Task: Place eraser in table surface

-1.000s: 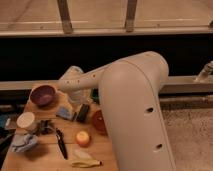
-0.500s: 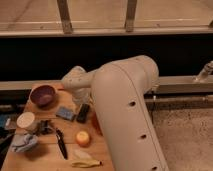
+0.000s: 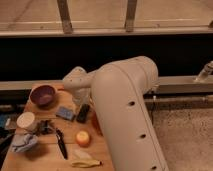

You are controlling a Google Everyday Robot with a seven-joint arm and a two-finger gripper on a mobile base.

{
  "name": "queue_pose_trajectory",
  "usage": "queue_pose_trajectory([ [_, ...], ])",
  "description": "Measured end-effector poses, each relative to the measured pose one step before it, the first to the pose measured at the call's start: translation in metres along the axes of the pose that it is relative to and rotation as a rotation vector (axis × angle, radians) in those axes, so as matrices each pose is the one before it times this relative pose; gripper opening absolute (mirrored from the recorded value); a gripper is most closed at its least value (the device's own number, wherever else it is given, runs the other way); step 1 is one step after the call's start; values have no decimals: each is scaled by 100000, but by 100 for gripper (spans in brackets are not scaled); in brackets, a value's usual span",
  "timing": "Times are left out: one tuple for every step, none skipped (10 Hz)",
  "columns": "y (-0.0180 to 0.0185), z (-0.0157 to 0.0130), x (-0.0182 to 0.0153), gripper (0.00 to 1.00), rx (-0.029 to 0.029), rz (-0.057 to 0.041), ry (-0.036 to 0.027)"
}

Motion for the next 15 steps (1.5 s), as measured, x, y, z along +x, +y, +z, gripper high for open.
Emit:
queue_pose_trajectory([
  [26, 472, -241, 67, -3272, 458, 543],
  [-279, 430, -169, 67, -2630, 860, 297],
  [-557, 687, 79, 67, -2824, 1672, 1111],
  [-513, 576, -11, 67, -1038, 1821, 1033],
  [-272, 558, -22, 67, -560, 1370, 952],
  [-193, 700, 0, 67, -1392, 1578, 1092],
  [-311, 270, -42, 67, -546, 825, 173],
  [-79, 45, -13, 67, -695, 261, 121],
  [483, 94, 26, 66, -337, -1061, 178],
  [308, -42, 22, 62, 171, -809, -129],
  [295, -189, -15, 53, 323, -1060, -697],
  [257, -397, -20, 42, 512, -768, -962],
  [454, -349, -105, 33, 134, -869, -856],
  [364, -207, -33, 23, 140, -747, -395],
  [63, -297, 28, 11, 206, -433, -353],
])
